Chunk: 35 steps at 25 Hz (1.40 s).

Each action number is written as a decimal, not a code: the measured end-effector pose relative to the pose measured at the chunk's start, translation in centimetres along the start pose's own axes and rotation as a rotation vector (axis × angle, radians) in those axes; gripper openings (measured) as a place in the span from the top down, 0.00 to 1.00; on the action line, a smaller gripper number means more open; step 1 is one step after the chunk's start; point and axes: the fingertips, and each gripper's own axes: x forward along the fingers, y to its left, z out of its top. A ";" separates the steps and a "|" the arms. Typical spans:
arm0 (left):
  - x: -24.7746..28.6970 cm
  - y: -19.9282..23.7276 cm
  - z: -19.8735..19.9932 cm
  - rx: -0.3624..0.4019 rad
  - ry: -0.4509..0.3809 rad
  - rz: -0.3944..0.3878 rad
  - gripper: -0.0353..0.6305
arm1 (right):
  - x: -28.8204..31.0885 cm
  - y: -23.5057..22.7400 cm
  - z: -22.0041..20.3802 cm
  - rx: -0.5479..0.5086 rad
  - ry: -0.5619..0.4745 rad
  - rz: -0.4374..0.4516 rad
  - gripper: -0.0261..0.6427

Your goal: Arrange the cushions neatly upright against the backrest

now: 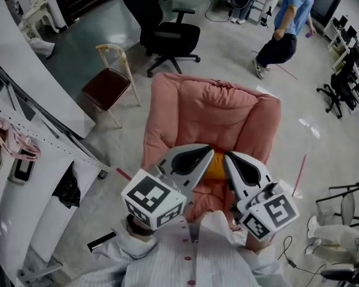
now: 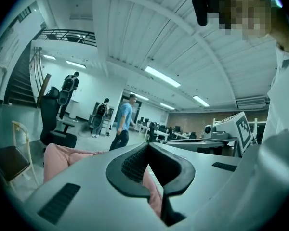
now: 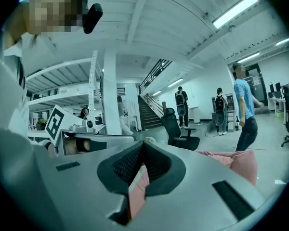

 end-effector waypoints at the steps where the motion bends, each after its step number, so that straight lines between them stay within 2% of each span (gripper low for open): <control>1: 0.0 -0.1 0.0 0.002 0.000 -0.001 0.93 | -0.1 0.0 0.0 -0.002 0.001 0.001 0.94; 17: -0.1 -1.5 -1.3 0.030 0.030 -0.015 0.93 | -0.9 0.0 -0.8 0.004 0.009 -0.023 0.94; 25: -0.2 -1.9 -1.6 0.029 0.037 -0.025 0.93 | -1.4 0.1 -1.1 0.005 0.016 -0.031 0.94; 29: 0.4 -2.3 -1.8 0.009 0.039 -0.054 0.93 | -1.7 -0.1 -1.0 -0.003 0.017 -0.036 0.94; 35: 1.0 -1.8 -2.0 0.069 0.056 -0.085 0.93 | -2.5 0.2 -0.9 -0.004 0.012 -0.041 0.94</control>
